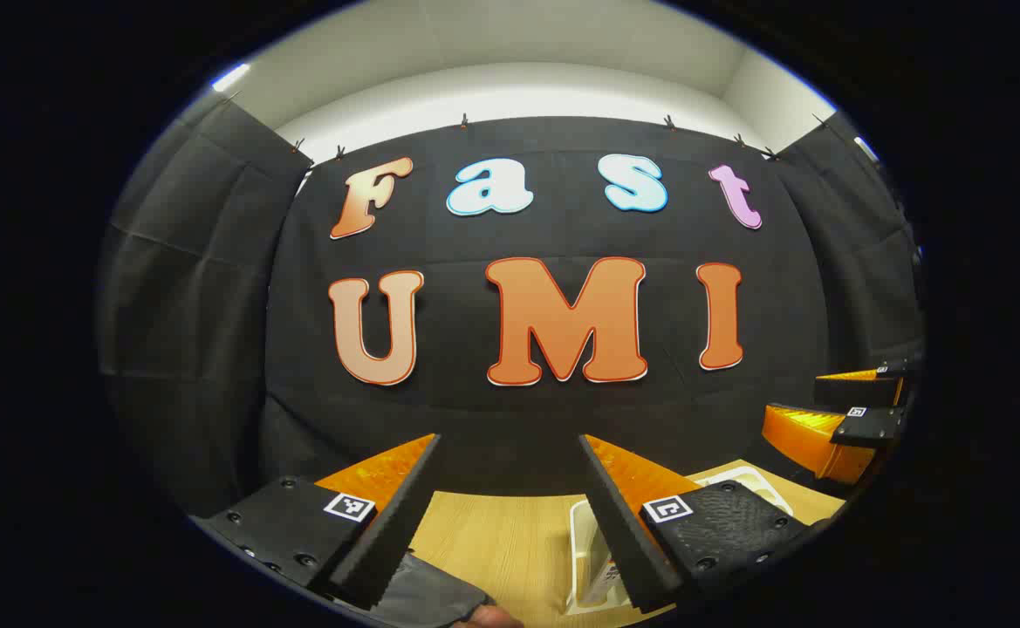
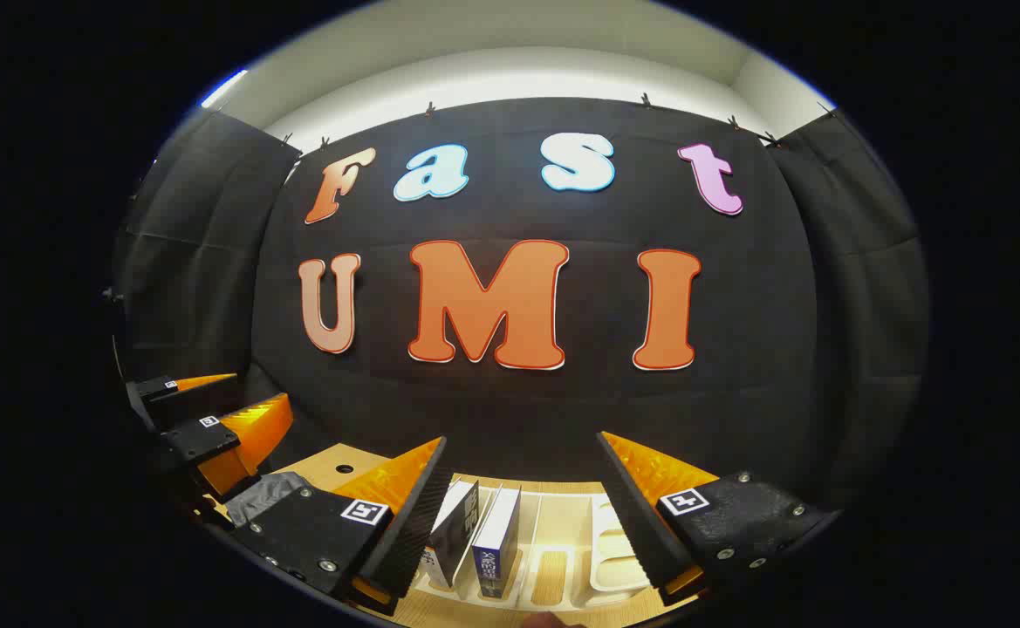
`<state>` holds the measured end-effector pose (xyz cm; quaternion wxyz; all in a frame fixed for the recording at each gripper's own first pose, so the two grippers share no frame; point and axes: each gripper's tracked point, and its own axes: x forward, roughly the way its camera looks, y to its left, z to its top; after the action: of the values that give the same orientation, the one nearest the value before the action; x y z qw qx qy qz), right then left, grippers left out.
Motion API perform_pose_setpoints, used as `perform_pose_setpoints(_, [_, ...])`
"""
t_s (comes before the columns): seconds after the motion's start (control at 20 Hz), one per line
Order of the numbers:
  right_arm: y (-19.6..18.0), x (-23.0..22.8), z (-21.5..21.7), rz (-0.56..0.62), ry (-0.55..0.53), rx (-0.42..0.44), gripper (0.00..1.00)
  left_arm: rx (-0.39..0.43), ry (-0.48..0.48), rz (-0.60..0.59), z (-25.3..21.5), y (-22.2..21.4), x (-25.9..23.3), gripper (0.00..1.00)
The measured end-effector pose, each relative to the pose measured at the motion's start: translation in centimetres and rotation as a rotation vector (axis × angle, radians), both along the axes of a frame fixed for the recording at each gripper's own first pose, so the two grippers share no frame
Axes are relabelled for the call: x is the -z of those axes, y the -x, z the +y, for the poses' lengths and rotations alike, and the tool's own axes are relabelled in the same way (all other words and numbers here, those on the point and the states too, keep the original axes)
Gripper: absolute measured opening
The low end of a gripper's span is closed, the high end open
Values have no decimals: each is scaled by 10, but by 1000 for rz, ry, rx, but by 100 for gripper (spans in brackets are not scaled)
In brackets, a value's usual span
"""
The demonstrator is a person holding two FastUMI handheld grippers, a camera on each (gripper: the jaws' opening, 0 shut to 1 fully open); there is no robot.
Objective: Open the schoolbag, grab two books from the bookshelf and put them into the schoolbag.
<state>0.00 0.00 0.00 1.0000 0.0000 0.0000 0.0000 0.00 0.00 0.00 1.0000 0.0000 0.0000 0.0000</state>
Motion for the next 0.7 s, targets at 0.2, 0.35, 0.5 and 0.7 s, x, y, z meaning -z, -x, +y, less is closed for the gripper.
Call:
perform_pose_setpoints(0.2, [1,-3,-3,-7,6,2,97,-16,-29,-6,1,3,1,95])
perform_pose_setpoints(0.35, [2,1,-2,-2,9,-1,97,-20,-32,-1,1,4,6,95])
perform_pose_setpoints(0.5, [5,4,-3,4,8,0,97,-28,-35,2,2,6,7,95])
perform_pose_setpoints(0.7, [6,4,-3,8,7,0,97,-38,-50,7,5,8,12,95])
